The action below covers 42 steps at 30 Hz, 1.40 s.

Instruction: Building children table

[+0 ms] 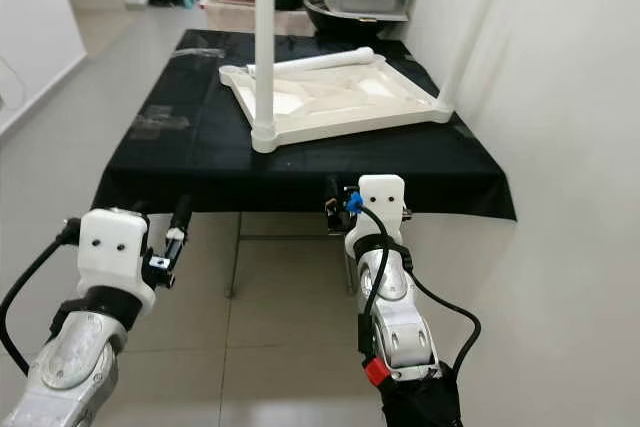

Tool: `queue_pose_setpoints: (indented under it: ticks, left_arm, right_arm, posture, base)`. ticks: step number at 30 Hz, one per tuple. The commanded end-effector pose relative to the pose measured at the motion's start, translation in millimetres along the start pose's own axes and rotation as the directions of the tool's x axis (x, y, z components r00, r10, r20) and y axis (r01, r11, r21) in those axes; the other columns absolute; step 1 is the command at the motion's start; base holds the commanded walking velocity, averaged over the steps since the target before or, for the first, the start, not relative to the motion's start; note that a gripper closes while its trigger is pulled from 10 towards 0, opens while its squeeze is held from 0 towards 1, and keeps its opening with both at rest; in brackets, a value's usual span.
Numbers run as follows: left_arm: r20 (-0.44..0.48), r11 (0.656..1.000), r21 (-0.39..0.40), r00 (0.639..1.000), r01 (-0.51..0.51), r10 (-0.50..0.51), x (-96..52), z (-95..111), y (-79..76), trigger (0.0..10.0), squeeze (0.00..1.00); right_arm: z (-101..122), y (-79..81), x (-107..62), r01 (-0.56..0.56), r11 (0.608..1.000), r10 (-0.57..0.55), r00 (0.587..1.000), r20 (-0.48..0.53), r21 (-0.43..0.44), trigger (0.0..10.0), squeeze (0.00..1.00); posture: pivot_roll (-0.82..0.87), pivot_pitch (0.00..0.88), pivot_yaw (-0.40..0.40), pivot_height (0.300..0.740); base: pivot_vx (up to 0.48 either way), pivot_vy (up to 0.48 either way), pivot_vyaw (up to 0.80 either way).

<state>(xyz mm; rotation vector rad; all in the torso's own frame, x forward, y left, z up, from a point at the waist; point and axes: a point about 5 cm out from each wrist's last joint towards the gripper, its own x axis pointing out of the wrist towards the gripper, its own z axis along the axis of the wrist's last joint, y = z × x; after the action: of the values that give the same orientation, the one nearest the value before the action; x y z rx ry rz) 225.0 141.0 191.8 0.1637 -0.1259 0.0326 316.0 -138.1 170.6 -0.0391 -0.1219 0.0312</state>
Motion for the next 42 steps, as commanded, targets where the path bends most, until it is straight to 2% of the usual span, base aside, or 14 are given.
queue_pose_setpoints:
  ticks: [1,5,7,15,42]
  left_arm:
    - [0.003,0.999,0.015,0.999,-0.053,0.052,0.2,3,7.8,10.0,0.00]
    - [0.022,0.997,0.024,0.997,-0.076,0.075,1.4,7,12.9,10.0,0.00]
    - [0.033,0.993,0.051,0.994,-0.103,0.101,3.3,8,19.5,10.0,0.00]
    - [0.039,0.992,0.064,0.994,-0.107,0.105,4.6,9,22.5,10.0,0.00]
    - [0.038,0.992,0.078,0.995,-0.094,0.092,5.9,8,22.2,10.0,0.00]
  right_arm:
    - [5,1.0,3.5,-0.013,1.000,0.012,1.000,0.028,0.015,10.0,0.00]
    - [7,-3.1,7.5,0.006,1.000,-0.007,0.999,0.035,0.021,10.0,0.00]
    - [9,-12.3,13.2,0.053,0.999,-0.053,0.998,0.043,0.006,10.0,0.00]
    - [9,-17.0,14.7,0.064,0.998,-0.063,0.997,0.047,-0.005,10.0,0.00]
    - [3,-14.0,12.5,0.068,0.998,-0.069,0.997,0.042,0.009,10.0,0.00]
  posture:
    - [0.13,0.054,-0.078,0.740]
    - [0.14,0.054,-0.080,0.740]
    - [0.14,0.055,-0.080,0.740]
    - [0.14,0.056,-0.080,0.740]
    - [0.15,0.046,-0.072,0.740]
  base:
    - [0.000,0.000,0.00]
    - [0.000,0.000,0.00]
    - [0.000,0.000,0.00]
    - [0.097,0.000,0.00]
    - [0.305,0.000,0.00]
